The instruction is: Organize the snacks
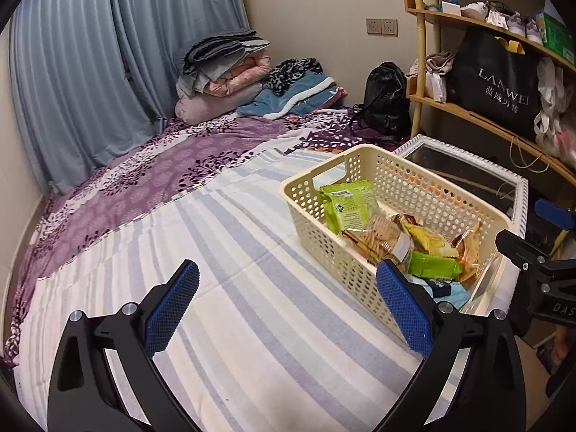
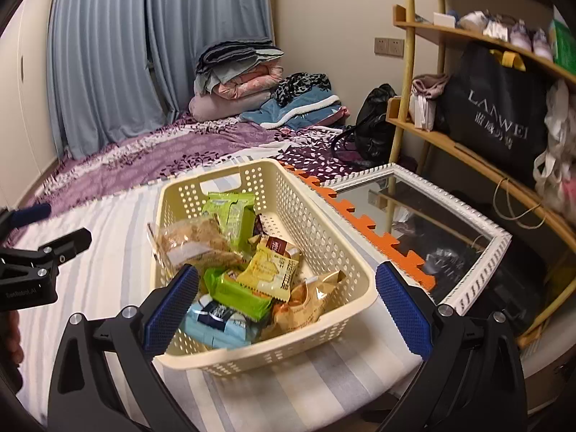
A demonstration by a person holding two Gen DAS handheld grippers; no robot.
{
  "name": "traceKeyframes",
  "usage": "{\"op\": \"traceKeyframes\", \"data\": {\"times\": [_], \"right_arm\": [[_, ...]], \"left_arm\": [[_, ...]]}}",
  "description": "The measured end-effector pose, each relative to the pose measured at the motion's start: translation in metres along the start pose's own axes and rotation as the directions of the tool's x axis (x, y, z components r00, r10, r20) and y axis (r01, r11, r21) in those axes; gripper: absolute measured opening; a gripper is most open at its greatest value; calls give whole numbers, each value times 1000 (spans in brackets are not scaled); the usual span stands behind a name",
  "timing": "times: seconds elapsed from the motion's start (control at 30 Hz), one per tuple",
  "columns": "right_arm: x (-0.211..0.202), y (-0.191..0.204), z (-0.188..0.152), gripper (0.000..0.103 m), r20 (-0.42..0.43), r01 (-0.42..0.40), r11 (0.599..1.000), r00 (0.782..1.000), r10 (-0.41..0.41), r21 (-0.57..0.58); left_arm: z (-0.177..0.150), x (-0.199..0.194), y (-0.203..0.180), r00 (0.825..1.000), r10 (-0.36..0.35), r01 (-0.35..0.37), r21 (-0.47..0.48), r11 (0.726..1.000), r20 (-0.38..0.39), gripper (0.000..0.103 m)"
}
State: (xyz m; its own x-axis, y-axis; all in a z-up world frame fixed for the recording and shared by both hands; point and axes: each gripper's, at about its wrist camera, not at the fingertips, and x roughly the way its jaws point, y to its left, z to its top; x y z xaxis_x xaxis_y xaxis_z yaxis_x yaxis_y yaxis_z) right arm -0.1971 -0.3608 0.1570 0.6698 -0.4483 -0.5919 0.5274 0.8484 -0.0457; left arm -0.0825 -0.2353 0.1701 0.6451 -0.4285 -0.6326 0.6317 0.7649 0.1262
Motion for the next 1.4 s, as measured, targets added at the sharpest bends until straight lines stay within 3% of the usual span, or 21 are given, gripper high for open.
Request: {"op": "traceKeyframes", "data": {"times": [0.1,0.27,0.37,0.6,0.93,1.4], "right_arm": [[-2,7,-6,98,-8,24,999,1000,-25,-31],[-8,7,-10,98,-8,15,999,1000,-16,-41],[-11,10,-11,98,-2,20,998,1000,-20,-61],[-16,13,-14,98,12,32,995,999,-31,-99],[-18,11,-17,98,12,23,995,1000,-22,-99],[-18,7,-20,98,17,19,996,1000,-18,-92]], "left_arm": [[-5,-5,-2,1000,14,-14,-1,1000,1,100],[-9,-14,-15,989,145,-147,77,986,36,100],[-10,-20,-24,983,176,-182,112,977,60,100],[-12,-30,-30,985,159,-166,108,980,71,100],[-15,-27,-37,978,207,-209,141,968,25,100],[-18,-22,-43,985,173,-167,156,973,-25,100]]}}
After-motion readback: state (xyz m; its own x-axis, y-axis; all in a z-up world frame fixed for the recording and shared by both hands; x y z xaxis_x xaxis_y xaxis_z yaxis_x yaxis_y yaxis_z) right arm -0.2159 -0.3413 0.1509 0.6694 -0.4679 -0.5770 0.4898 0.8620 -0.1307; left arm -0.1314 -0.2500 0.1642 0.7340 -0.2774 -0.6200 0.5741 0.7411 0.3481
